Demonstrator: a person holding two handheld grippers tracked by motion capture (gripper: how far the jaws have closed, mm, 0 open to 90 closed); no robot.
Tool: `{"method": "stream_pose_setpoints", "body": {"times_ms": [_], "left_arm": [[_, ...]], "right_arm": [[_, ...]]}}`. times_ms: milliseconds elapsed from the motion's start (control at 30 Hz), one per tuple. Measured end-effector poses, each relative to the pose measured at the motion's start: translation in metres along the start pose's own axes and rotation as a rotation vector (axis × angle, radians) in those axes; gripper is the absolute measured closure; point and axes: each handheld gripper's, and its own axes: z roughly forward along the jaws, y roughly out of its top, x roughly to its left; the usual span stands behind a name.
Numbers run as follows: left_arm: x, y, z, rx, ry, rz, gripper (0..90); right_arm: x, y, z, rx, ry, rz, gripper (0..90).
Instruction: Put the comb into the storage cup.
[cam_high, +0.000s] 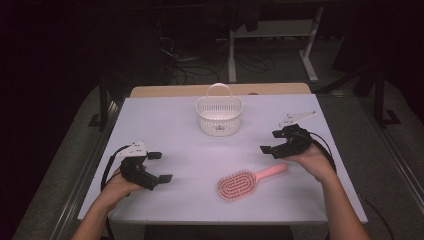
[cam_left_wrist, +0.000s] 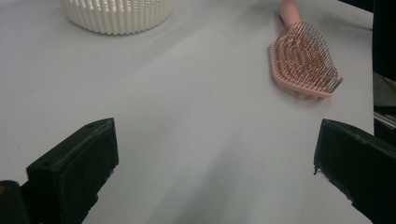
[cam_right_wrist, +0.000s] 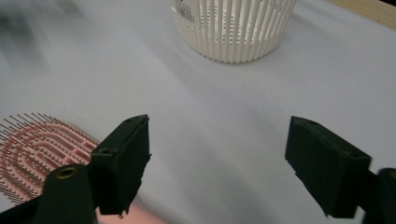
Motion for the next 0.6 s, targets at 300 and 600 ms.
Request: {"method": "stream_pose_setpoints", "body": {"times_ms": [300, 600], "left_arm": [[0.0000, -0.0002, 0.0001, 0.001, 0.000, 0.001, 0.1], [-0.0005, 0.0000, 0.0005, 0.003, -0.003, 0.004, 0.1]], "right_arm": [[-0.0026, -0.0013, -0.0013, 0.026, 0.019, 0.019, 53.4], [-0.0019, -0.0025, 0.0001, 0.066, 0.024, 0.015, 78.9]]}}
